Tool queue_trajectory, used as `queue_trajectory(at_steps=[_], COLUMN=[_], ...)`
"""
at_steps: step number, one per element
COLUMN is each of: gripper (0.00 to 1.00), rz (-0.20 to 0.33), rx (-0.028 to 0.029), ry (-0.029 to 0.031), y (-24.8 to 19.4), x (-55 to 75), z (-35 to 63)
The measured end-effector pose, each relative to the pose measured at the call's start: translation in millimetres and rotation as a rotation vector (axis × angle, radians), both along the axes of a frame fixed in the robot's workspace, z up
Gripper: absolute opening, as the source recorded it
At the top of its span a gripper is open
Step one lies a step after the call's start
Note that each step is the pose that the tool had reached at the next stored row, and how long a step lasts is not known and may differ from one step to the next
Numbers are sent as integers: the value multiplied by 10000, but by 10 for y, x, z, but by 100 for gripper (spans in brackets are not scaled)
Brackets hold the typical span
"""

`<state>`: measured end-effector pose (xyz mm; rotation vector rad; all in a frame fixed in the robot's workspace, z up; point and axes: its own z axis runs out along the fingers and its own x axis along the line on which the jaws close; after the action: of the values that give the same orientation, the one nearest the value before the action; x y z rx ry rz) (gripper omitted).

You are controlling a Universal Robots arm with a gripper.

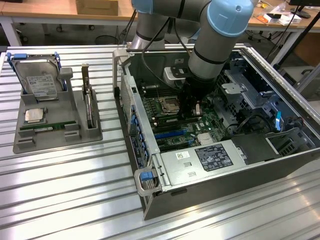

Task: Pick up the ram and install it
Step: 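Insert the ram into the slot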

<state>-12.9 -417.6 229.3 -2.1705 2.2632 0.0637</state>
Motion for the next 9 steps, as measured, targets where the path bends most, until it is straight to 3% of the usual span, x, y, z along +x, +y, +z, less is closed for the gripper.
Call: queue_trajectory(at_steps=[9], gripper=[14], rz=[87], rx=[-14], ry=[0], y=[0], x=[0], z=[-16])
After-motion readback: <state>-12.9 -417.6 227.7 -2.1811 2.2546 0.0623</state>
